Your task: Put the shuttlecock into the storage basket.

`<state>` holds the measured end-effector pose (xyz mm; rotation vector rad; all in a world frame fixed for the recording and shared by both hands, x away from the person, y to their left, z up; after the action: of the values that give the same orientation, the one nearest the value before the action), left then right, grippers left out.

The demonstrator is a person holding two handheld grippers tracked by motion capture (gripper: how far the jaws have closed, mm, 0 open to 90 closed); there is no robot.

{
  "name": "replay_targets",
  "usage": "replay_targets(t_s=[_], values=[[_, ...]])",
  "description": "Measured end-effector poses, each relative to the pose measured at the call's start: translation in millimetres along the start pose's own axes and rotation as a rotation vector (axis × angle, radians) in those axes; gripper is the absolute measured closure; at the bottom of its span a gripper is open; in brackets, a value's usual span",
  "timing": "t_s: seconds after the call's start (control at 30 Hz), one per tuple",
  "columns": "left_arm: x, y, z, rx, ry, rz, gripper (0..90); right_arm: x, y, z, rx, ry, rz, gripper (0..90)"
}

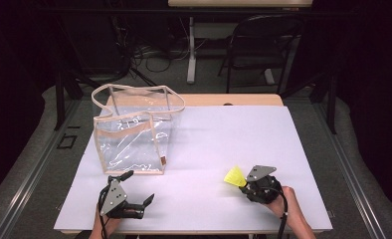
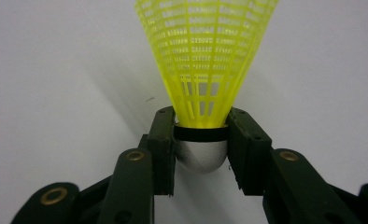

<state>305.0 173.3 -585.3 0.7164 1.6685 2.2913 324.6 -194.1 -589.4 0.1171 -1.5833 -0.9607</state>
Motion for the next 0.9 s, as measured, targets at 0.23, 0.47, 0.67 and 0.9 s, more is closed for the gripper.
replay_targets(t_s=[0.23,0.47,0.67,0.9], values=[[-0.3,-0.1,0.1,0.003,0.001,0.001,0.0,0.8,1.8,-0.7,-0.008,-0.012,-0.027,64.5],[-0.4,-0.2,0.0,0.006,0.000,0.001,0.0,1.2,5.0,-0.5,-0.016,-0.020,-0.064,64.6],[-0.8,-0.3,0.0,0.007,-0.002,0.002,0.0,2.1,7.7,-1.2,-0.016,-0.035,-0.089,64.5],[-1.1,-0.6,0.2,0.009,-0.002,0.004,0.0,2.7,10.8,-1.7,-0.026,-0.051,-0.121,64.6]])
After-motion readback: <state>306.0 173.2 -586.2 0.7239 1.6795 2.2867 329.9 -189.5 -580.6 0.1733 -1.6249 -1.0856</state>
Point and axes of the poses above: each handheld gripper's, and its own axes: x roughly backward along the jaws, y roughly out of its top, z roughly to its left, the point moved 7 cm from there along -x, roughly forward along the jaws, and after that the axes turned 15 degrees about y, right-handed, at the moved point
